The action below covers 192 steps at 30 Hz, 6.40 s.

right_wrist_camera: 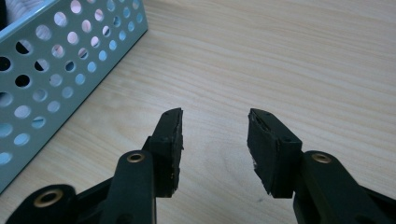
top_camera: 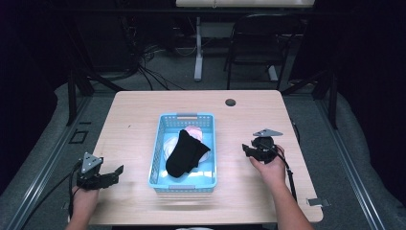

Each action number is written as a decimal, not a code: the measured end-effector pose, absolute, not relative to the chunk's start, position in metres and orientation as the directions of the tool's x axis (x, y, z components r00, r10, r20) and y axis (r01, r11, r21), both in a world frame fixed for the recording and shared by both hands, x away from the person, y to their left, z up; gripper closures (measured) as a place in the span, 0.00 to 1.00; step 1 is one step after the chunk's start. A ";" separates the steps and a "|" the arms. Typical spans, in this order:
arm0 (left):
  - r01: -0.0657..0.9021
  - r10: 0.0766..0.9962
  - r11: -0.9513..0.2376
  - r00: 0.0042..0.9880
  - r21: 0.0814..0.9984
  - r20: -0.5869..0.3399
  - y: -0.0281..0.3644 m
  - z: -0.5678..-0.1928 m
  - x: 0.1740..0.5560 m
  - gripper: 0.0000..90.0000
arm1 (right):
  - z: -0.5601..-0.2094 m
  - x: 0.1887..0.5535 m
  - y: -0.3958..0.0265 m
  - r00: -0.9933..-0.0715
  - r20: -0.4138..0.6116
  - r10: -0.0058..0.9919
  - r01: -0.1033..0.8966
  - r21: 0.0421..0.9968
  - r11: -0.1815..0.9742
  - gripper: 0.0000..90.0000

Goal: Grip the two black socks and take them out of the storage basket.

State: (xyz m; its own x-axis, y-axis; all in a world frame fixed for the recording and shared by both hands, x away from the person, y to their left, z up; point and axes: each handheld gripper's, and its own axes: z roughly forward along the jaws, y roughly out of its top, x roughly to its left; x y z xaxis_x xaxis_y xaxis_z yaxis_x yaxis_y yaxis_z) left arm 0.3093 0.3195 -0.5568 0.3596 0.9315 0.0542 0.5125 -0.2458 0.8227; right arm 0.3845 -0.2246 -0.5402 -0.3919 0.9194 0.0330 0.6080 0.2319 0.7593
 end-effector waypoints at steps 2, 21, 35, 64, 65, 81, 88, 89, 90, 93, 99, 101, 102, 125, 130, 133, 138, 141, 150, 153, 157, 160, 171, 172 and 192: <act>0.514 0.931 -0.248 0.360 0.821 0.055 0.320 -0.557 0.310 0.17 | -0.540 0.384 -0.224 -0.405 0.031 0.914 0.606 0.757 0.243 0.62; 0.489 0.951 -0.207 0.303 0.848 0.057 0.312 -0.553 0.310 0.17 | -0.536 0.380 -0.218 -0.426 0.021 0.905 0.587 0.767 0.258 0.62; 0.499 0.982 -0.146 0.178 0.854 0.064 0.320 -0.553 0.310 0.17 | -0.523 0.380 -0.205 -0.459 0.005 0.888 0.567 0.772 0.288 0.62; 0.550 0.949 -0.285 0.279 0.785 0.148 0.309 -0.555 0.309 0.17 | -0.472 0.411 -0.139 -0.630 0.050 0.775 0.553 0.730 0.402 0.62; 0.546 0.943 -0.299 0.297 0.782 0.152 0.309 -0.555 0.309 0.17 | -0.472 0.413 -0.134 -0.638 0.049 0.769 0.550 0.728 0.410 0.62; 0.543 0.941 -0.296 0.307 0.785 0.143 0.311 -0.554 0.308 0.17 | -0.470 0.440 -0.069 -0.727 -0.001 0.687 0.529 0.636 0.562 0.67; 0.543 0.942 -0.292 0.306 0.787 0.139 0.312 -0.553 0.308 0.17 | -0.480 0.449 -0.054 -0.738 0.014 0.675 0.543 0.606 0.581 0.68; 0.543 0.942 -0.291 0.306 0.788 0.138 0.312 -0.553 0.308 0.17 | -0.481 0.450 -0.053 -0.738 0.015 0.674 0.547 0.598 0.586 0.68; 0.542 0.942 -0.291 0.306 0.788 0.137 0.312 -0.553 0.308 0.17 | -0.483 0.451 -0.051 -0.737 0.024 0.675 0.551 0.599 0.581 0.68; 0.542 0.943 -0.287 0.306 0.790 0.133 0.312 -0.553 0.308 0.17 | -0.487 0.454 -0.048 -0.737 0.025 0.676 0.554 0.594 0.583 0.68; 0.546 0.945 -0.275 0.304 0.791 0.119 0.313 -0.553 0.308 0.17 | -0.493 0.457 -0.039 -0.742 0.029 0.670 0.561 0.572 0.598 0.70; 0.546 0.947 -0.267 0.301 0.794 0.111 0.314 -0.553 0.308 0.17 | -0.494 0.458 -0.037 -0.749 0.015 0.663 0.557 0.558 0.616 0.76; 0.547 0.947 -0.268 0.301 0.793 0.112 0.314 -0.553 0.308 0.17 | -0.495 0.458 -0.036 -0.750 0.011 0.662 0.552 0.561 0.617 0.79; 0.548 0.946 -0.269 0.304 0.792 0.111 0.314 -0.553 0.308 0.17 | -0.439 0.418 -0.042 -0.804 0.049 0.592 0.460 0.683 0.568 0.97; 0.548 0.946 -0.269 0.305 0.792 0.110 0.313 -0.554 0.308 0.17 | -0.415 0.409 -0.047 -0.811 0.036 0.585 0.427 0.720 0.547 0.97; 0.549 0.947 -0.266 0.303 0.792 0.108 0.314 -0.554 0.308 0.17 | -0.400 0.405 -0.051 -0.811 0.036 0.584 0.415 0.740 0.530 0.98; 0.549 0.947 -0.266 0.303 0.792 0.108 0.314 -0.554 0.308 0.17 | -0.382 0.399 -0.058 -0.810 0.022 0.586 0.395 0.759 0.518 0.98; 0.548 0.947 -0.267 0.303 0.793 0.108 0.314 -0.554 0.308 0.17 | -0.374 0.397 -0.062 -0.809 0.020 0.588 0.389 0.768 0.510 0.98; 0.551 0.947 -0.265 0.302 0.791 0.107 0.314 -0.554 0.308 0.17 | -0.363 0.390 -0.077 -0.802 0.011 0.597 0.380 0.781 0.496 0.98; 0.552 0.947 -0.265 0.302 0.791 0.107 0.314 -0.554 0.308 0.17 | -0.359 0.387 -0.086 -0.794 0.004 0.608 0.377 0.787 0.488 0.98; 0.550 0.947 -0.267 0.303 0.791 0.108 0.314 -0.554 0.308 0.17 | -0.354 0.384 -0.101 -0.778 -0.001 0.628 0.380 0.794 0.474 0.98; 0.552 0.947 -0.267 0.303 0.790 0.108 0.314 -0.554 0.308 0.17 | -0.349 0.381 -0.115 -0.766 -0.013 0.643 0.382 0.795 0.472 0.98; 0.554 0.946 -0.269 0.305 0.788 0.108 0.313 -0.555 0.308 0.17 | -0.344 0.368 -0.166 -0.699 -0.029 0.715 0.412 0.800 0.435 0.98; 0.555 0.946 -0.269 0.305 0.787 0.109 0.313 -0.555 0.308 0.17 | -0.345 0.368 -0.169 -0.695 -0.027 0.718 0.413 0.802 0.431 0.98; 0.556 0.946 -0.269 0.305 0.787 0.109 0.313 -0.555 0.308 0.17 | -0.393 0.354 -0.201 -0.627 0.004 0.779 0.485 0.785 0.386 0.98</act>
State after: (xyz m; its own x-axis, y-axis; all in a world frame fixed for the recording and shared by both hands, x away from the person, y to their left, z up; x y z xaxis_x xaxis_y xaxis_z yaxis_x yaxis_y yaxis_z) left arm 0.3076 0.3127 -0.5550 0.3048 0.9462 0.1088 0.5557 -0.2695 0.7865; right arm 0.3542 -0.2014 -0.3927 -0.6266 0.7793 0.0041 0.4851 0.3859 0.7847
